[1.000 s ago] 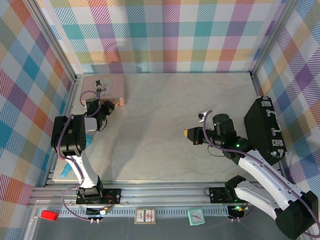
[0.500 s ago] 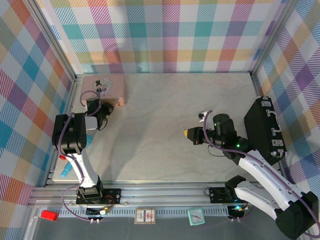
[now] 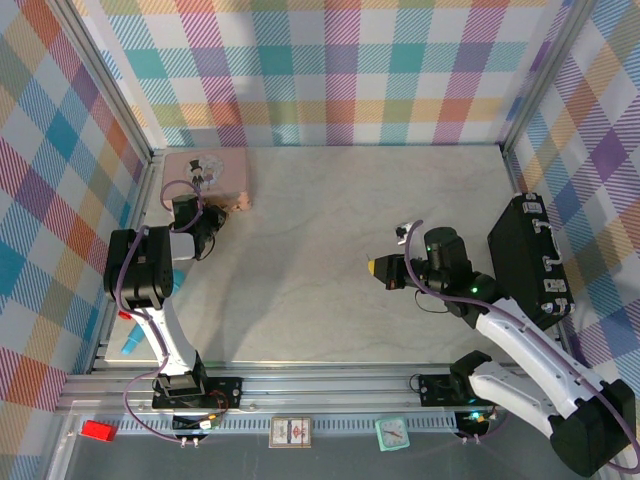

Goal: Unlock the padlock with the key

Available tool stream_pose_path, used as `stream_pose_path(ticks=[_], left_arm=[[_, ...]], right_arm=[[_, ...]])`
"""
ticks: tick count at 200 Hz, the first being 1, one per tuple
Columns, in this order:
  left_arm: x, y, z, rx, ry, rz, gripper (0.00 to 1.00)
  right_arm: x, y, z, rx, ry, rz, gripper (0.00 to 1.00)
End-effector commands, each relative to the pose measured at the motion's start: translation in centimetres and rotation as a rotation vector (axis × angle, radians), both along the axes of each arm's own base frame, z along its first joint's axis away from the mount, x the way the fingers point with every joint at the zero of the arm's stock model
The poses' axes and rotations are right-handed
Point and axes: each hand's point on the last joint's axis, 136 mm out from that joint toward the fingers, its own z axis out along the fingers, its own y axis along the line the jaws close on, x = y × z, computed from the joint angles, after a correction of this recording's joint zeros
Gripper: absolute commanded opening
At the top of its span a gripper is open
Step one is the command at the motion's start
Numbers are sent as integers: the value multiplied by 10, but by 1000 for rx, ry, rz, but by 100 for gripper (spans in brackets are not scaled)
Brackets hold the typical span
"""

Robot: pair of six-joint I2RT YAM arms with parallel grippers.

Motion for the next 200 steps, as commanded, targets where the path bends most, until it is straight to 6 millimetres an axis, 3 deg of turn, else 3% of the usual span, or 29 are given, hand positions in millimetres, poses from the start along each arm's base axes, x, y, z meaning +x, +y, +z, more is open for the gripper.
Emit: stream_pose_path(ticks=[1, 62, 106, 128, 145, 175, 200], left_arm=[[-16, -19, 0, 26, 51, -69, 1], [-51, -125, 13, 140, 138, -320, 0], [-85, -224, 15, 168, 155, -532, 0], [-109, -281, 13, 160, 157, -660, 0], [-130, -313, 11, 162, 166, -739, 0], [-160, -341, 8, 169, 180, -829, 0], [-181, -347, 2, 196, 206, -886, 0]], right_arm=[[4, 0, 10, 10, -7, -14, 0], [12, -8, -1, -28, 20, -82, 0], [16, -11, -2, -43, 23, -112, 0], [17, -16, -3, -54, 25, -134, 0], [16, -18, -6, -62, 33, -145, 0], [16, -19, -13, -68, 58, -159, 0], [17, -17, -17, -57, 79, -160, 0]])
